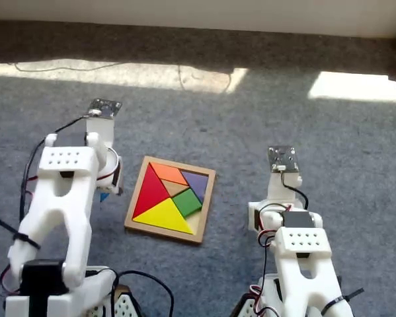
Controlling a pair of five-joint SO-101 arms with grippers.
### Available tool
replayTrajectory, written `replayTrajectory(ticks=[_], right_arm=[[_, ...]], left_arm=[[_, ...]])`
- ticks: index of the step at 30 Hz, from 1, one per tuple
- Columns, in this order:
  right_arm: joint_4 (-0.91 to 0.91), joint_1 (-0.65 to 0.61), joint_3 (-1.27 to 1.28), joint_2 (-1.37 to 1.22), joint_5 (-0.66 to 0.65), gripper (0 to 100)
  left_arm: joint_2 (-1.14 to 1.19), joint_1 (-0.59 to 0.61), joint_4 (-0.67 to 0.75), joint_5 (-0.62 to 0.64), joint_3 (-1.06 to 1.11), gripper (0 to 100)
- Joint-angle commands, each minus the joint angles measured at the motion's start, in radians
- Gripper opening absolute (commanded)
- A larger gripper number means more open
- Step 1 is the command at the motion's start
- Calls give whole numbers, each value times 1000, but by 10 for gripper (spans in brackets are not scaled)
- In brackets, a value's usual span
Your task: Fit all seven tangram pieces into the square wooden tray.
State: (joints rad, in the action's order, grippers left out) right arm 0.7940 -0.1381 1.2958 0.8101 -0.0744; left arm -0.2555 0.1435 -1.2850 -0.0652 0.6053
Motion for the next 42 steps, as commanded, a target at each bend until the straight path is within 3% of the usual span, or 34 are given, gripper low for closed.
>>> replayTrajectory(ticks=[1, 7, 11, 16, 19, 28, 34, 42], right_arm=[[-18, 10, -8, 22, 3, 4], [-18, 12, -8, 22, 3, 4], [-18, 12, -8, 22, 3, 4], [-18, 13, -8, 22, 5, 4], [-21, 47, -8, 22, 9, 4], [-53, 59, -7, 21, 11, 4], [-53, 59, -7, 21, 11, 4], [-53, 59, -7, 21, 11, 4]], left_arm=[[-130, -91, 8, 181, 12, 112], [-130, -220, 9, 572, 18, 112], [-130, -334, 18, 746, 22, 108], [-130, -499, 123, 1028, 77, 108], [-130, -585, 221, 1131, 128, 108], [-130, -674, 428, 1206, 229, 131], [-131, -674, 422, 1203, 231, 333], [-139, -627, 428, 1203, 209, 248]])
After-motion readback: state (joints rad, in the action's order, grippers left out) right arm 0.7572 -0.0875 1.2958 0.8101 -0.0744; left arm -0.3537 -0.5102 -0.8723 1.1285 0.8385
